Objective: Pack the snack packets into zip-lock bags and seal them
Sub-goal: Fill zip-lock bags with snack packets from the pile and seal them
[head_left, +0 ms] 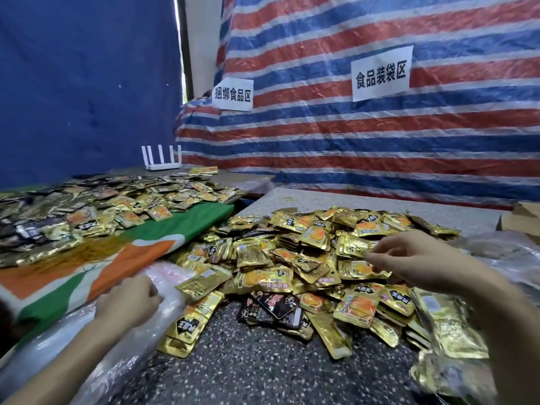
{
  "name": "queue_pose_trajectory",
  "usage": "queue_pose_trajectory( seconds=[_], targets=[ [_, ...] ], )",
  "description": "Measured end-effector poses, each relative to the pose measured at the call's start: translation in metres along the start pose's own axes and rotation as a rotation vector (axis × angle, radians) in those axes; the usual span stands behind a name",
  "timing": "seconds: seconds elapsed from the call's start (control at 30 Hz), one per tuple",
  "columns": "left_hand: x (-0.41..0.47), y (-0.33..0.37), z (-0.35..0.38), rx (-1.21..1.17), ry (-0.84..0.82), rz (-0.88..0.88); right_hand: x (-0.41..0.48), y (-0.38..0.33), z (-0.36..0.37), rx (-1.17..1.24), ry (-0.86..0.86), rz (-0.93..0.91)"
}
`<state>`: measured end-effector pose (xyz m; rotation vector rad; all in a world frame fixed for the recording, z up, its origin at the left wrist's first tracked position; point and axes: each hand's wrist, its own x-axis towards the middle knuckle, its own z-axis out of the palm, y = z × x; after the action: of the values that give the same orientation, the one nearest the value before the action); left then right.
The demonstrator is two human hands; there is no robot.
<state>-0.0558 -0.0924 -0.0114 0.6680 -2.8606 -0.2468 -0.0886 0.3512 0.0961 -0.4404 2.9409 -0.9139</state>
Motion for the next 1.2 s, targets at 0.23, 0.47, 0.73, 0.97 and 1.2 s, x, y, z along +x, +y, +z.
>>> queue_pose_trajectory(
  seconds=[0.23, 0.47, 0.73, 0.97, 1.2],
  targets=[
    [-0.001, 0.004, -0.064, -0.269, -0.028, -0.003, -0.006, -0.006, -0.003, -0.012, 0.006, -0.034],
    [-0.038, 0.078, -0.095, -0.754, 0.257, 0.366, -0.008, -0.027, 0.003, 0.204, 0.076, -0.097],
    [-0.07, 0.193, -0.089, -1.036, 0.033, 0.867, -0.017, -0.033, -0.005, 0.82, 0.075, -0.028],
    [-0.067, 0.248, -0.073, -0.821, -0.152, 1.129, -0.024, -0.022, -0.022, 0.877, 0.089, -0.047],
    [-0.053, 0.267, -0.06, -0.734, -0.244, 1.161, -0.024, -0.01, -0.026, 0.715, 0.119, 0.058]
  ],
)
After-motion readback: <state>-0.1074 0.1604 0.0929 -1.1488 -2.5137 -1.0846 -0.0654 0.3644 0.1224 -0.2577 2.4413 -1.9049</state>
